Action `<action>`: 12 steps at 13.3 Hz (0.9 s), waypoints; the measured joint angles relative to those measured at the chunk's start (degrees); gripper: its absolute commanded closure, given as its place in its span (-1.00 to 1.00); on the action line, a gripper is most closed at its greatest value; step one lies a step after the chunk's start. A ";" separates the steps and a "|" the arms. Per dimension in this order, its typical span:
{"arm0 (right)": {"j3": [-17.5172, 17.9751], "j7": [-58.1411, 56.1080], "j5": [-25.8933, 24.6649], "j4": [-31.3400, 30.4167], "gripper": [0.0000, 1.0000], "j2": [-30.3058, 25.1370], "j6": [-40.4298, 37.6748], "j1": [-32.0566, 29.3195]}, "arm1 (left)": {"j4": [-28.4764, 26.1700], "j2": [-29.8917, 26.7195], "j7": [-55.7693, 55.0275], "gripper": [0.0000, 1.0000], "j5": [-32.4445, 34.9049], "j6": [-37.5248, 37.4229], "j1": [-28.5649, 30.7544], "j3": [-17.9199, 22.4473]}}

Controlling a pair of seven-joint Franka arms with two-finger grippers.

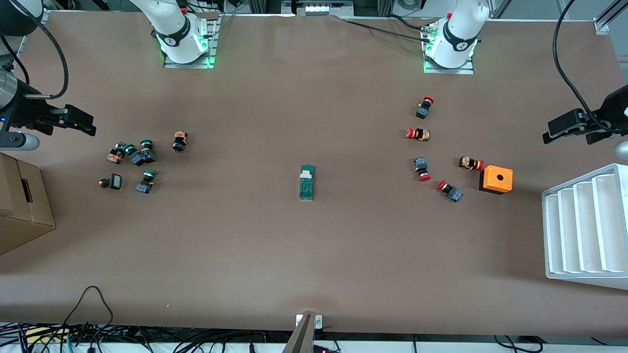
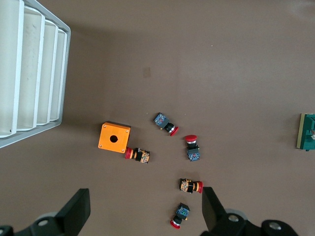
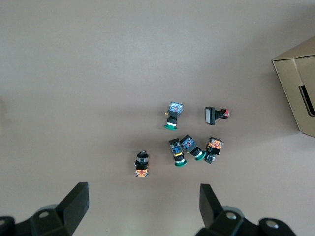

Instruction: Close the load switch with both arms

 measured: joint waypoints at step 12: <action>-0.18 -0.11 -0.03 0.07 -0.99 0.00 -0.39 -0.13 | -0.09 0.09 -8.79 -1.00 -1.41 1.06 -1.78 -9.92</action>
